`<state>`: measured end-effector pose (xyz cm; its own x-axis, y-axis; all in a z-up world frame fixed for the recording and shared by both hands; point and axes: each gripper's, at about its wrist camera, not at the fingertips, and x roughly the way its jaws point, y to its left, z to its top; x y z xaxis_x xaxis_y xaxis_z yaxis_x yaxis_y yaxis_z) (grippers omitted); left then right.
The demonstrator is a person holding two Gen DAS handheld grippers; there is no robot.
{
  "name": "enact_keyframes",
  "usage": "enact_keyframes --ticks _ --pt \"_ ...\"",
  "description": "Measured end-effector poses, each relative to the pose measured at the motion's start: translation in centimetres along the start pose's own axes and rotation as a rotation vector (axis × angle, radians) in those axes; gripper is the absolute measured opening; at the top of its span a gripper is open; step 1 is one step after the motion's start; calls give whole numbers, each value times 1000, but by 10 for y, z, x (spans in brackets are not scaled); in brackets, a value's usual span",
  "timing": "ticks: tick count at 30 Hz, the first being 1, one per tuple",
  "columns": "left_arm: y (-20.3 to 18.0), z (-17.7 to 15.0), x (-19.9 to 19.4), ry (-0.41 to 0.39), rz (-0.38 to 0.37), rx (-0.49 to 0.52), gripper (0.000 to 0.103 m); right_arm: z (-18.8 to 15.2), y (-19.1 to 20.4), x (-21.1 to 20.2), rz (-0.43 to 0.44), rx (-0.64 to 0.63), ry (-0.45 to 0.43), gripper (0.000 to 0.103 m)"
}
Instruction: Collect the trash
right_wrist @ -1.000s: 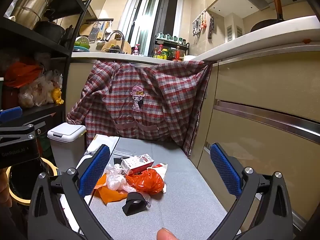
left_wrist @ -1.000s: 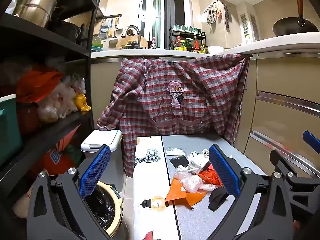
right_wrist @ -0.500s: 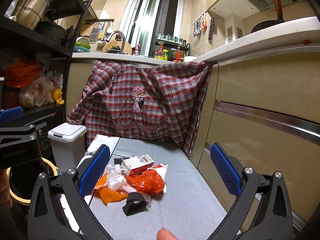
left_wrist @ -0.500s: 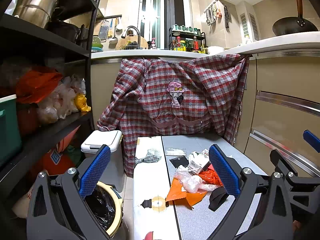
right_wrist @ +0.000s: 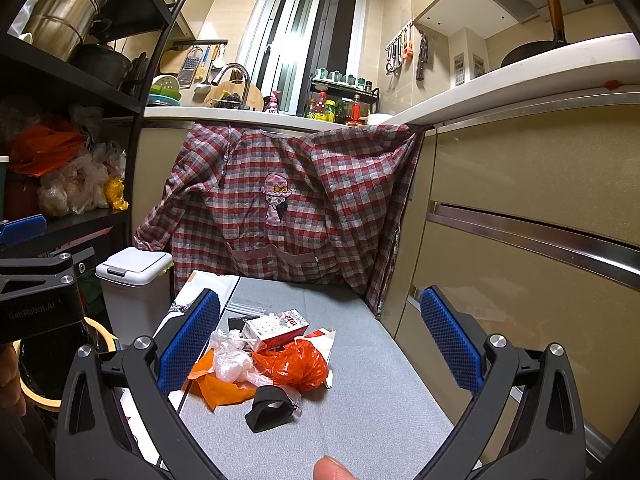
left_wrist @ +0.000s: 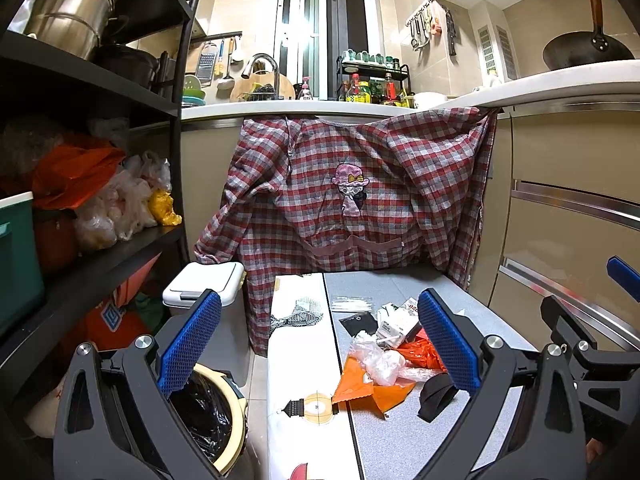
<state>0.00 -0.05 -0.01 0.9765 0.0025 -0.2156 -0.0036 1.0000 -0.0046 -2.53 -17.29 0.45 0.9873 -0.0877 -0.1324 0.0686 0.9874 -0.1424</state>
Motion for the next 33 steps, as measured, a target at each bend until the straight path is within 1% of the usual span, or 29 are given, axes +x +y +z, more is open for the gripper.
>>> enact_keyframes --ticks 33 --pt "0 0 0 -2 1 4 95 2 0 -3 0 -1 -4 98"
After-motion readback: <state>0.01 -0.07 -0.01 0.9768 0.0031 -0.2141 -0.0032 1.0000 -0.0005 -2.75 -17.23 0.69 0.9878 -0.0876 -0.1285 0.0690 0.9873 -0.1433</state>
